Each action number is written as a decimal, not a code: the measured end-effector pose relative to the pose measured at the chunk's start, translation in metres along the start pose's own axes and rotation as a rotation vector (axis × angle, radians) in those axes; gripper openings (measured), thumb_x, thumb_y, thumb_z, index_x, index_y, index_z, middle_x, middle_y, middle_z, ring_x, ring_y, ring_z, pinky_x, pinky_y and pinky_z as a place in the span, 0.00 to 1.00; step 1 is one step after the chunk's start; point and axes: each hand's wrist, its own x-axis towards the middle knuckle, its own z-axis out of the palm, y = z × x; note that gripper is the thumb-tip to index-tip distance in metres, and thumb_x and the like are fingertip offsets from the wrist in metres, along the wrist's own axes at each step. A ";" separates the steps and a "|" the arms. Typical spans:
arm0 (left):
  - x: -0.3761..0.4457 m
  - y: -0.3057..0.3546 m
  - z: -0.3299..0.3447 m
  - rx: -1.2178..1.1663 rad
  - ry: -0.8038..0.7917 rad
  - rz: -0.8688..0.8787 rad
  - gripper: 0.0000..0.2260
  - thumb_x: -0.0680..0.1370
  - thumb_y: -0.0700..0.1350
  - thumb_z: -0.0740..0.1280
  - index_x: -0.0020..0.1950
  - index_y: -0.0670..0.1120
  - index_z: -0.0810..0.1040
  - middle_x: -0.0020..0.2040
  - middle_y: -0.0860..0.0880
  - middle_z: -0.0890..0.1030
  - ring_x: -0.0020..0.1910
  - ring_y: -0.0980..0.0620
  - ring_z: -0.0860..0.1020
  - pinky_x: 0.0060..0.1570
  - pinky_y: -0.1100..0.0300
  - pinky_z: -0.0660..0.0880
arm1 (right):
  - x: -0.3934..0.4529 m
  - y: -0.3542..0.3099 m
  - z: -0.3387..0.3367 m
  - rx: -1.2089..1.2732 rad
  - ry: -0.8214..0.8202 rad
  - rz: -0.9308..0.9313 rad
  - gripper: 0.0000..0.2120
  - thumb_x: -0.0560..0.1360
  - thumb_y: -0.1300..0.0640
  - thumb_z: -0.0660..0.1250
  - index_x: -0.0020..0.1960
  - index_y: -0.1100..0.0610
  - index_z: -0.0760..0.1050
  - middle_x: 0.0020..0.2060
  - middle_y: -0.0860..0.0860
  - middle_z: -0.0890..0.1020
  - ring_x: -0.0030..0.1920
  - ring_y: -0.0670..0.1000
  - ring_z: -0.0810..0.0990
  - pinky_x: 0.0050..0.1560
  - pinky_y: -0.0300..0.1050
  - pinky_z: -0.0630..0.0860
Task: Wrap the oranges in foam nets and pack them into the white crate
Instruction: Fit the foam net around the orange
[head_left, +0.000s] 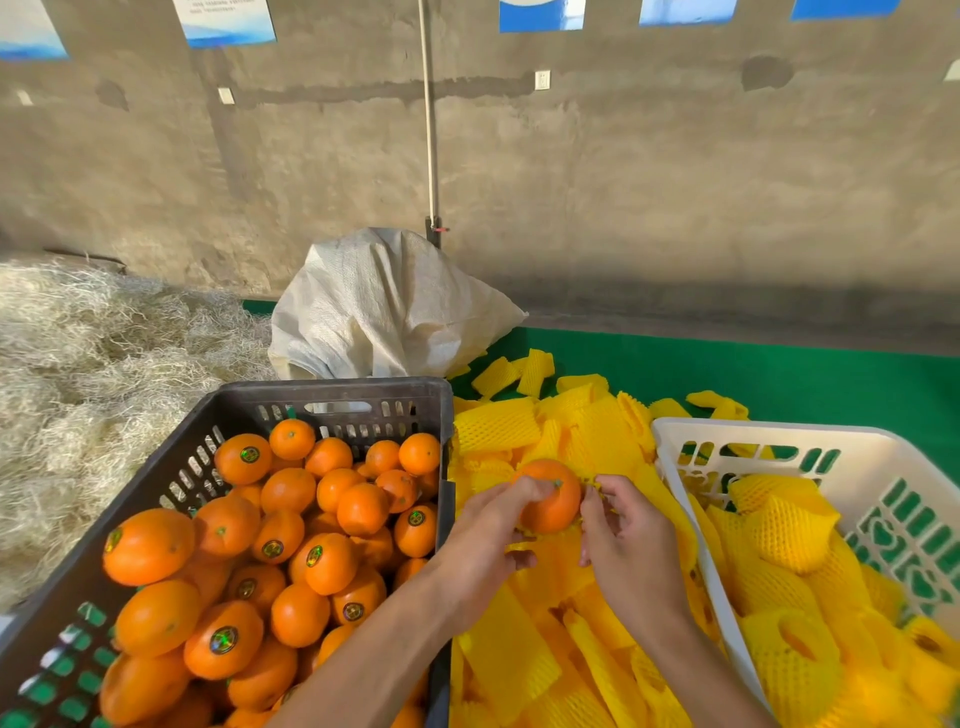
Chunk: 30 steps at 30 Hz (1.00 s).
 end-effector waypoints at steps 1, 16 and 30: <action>-0.001 -0.001 0.001 0.047 0.026 0.036 0.33 0.61 0.68 0.74 0.62 0.57 0.81 0.63 0.51 0.77 0.55 0.50 0.76 0.50 0.55 0.73 | 0.001 0.000 -0.002 0.020 -0.010 0.005 0.08 0.82 0.54 0.63 0.47 0.45 0.77 0.27 0.53 0.78 0.27 0.49 0.77 0.27 0.46 0.73; 0.004 -0.009 0.006 0.260 0.221 0.307 0.13 0.78 0.49 0.75 0.61 0.48 0.79 0.47 0.49 0.83 0.38 0.54 0.80 0.39 0.59 0.79 | -0.011 -0.013 0.002 -0.150 0.085 -0.385 0.11 0.75 0.57 0.71 0.56 0.50 0.83 0.36 0.35 0.78 0.32 0.41 0.75 0.35 0.25 0.68; 0.015 -0.004 -0.001 -0.181 0.102 -0.048 0.12 0.87 0.44 0.55 0.52 0.46 0.78 0.42 0.47 0.81 0.33 0.52 0.75 0.28 0.61 0.70 | -0.009 -0.018 0.005 -0.125 -0.041 -0.074 0.42 0.71 0.26 0.64 0.78 0.31 0.49 0.64 0.23 0.66 0.55 0.42 0.79 0.40 0.40 0.80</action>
